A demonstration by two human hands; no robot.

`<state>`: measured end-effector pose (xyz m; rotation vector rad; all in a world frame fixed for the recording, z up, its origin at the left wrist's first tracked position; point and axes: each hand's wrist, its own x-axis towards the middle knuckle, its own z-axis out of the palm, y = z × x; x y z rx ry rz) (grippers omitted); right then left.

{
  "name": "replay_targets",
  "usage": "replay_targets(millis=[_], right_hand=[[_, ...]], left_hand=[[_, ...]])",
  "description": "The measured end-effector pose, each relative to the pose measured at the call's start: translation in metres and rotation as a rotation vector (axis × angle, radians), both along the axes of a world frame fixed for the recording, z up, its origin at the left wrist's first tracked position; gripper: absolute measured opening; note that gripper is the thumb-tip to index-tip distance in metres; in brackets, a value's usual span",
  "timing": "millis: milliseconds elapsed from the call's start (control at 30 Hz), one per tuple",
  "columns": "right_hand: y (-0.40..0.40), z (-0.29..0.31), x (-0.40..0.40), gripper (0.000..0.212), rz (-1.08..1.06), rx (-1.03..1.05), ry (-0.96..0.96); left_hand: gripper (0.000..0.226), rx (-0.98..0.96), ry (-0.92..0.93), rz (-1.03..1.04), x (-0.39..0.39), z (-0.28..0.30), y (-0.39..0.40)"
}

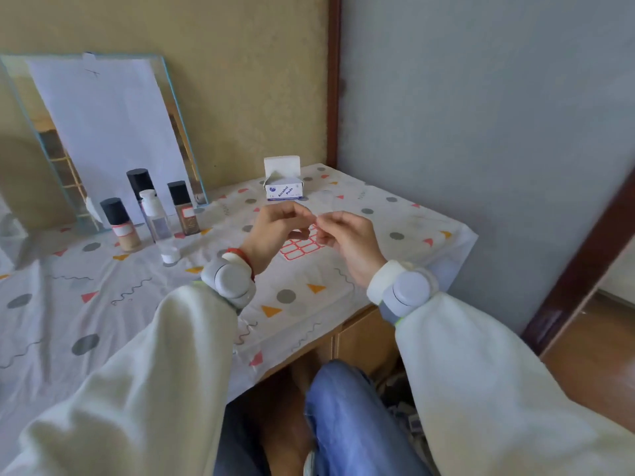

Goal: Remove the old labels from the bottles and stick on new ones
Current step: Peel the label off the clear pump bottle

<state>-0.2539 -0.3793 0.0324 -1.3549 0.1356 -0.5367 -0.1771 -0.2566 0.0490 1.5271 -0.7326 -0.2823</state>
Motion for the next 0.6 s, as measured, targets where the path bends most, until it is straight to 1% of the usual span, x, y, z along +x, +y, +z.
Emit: replay_targets(millis=[133,300,400,467,500,600], right_hand=[[-0.031,-0.012,-0.019,0.017,-0.129,-0.032,0.054],[-0.069,-0.038,-0.038,0.024,-0.246,-0.052,0.156],[-0.099,-0.056,-0.052,0.014,-0.333,0.036,0.192],[-0.119,-0.068,-0.06,0.004,-0.383,0.095,0.216],[-0.128,-0.074,-0.064,0.003,-0.395,0.103,0.231],[-0.144,-0.093,-0.072,0.017,-0.386,0.06,0.34]], left_hand=[[0.015,0.091,-0.025,-0.114,-0.007,-0.012,-0.037],[0.014,0.22,-0.17,-0.184,-0.017,-0.028,-0.083],[0.012,0.322,-0.308,-0.229,-0.02,-0.04,-0.114],[0.014,0.4,-0.376,-0.206,-0.018,-0.048,-0.132],[0.014,0.438,-0.407,-0.192,-0.017,-0.053,-0.141],[0.009,0.484,-0.465,-0.172,-0.013,-0.063,-0.155]])
